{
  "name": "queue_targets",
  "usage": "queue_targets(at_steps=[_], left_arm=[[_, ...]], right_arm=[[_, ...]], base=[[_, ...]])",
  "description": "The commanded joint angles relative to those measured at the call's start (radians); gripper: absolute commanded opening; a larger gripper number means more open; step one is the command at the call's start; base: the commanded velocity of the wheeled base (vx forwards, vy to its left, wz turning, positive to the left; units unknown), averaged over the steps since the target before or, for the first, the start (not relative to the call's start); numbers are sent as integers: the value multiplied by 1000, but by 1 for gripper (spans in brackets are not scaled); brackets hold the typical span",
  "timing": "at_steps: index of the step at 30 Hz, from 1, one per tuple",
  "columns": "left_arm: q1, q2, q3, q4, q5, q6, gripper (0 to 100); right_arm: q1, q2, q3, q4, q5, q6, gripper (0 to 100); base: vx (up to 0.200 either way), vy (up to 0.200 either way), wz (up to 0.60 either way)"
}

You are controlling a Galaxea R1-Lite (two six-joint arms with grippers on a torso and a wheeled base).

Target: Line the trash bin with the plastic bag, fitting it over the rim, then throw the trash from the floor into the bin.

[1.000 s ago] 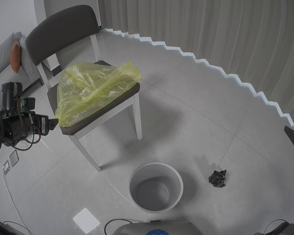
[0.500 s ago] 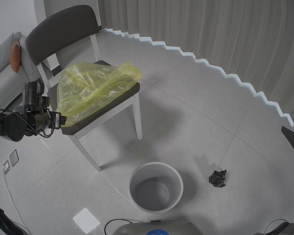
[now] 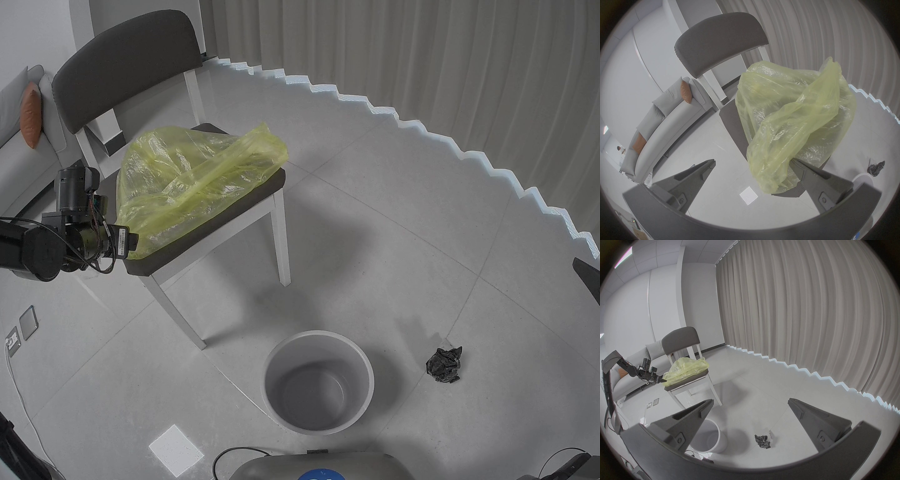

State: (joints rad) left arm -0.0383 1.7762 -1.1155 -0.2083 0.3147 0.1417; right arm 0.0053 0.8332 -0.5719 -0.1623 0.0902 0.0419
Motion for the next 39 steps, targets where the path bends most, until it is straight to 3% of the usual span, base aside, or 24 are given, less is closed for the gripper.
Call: queue_targets(at_steps=[1,8,9,21,27,34,39], left_arm=[[3,16,-10,0,3,-1,100],[3,45,-38,-2,15,-1,100],[3,45,-40,-2,15,-1,0],[-5,31,-35,-2,41,1,0],[-54,-135,-23,-2,40,56,0],[-150,-343,-30,3,-43,99,0],[-302,-475,-81,20,-109,194,0]], right_arm=[[1,-2,1,1,0,1,100],[1,0,10,0,6,1,100],[1,3,10,1,6,0,100],[5,7,9,-2,6,1,100],[68,-20,4,-26,2,3,100],[102,-9,-39,-20,-12,3,100],[102,72,-125,-14,-18,1,100]], base=[[0,0,0],[0,0,0],[0,0,0],[0,0,0],[0,0,0],[0,0,0],[0,0,0]])
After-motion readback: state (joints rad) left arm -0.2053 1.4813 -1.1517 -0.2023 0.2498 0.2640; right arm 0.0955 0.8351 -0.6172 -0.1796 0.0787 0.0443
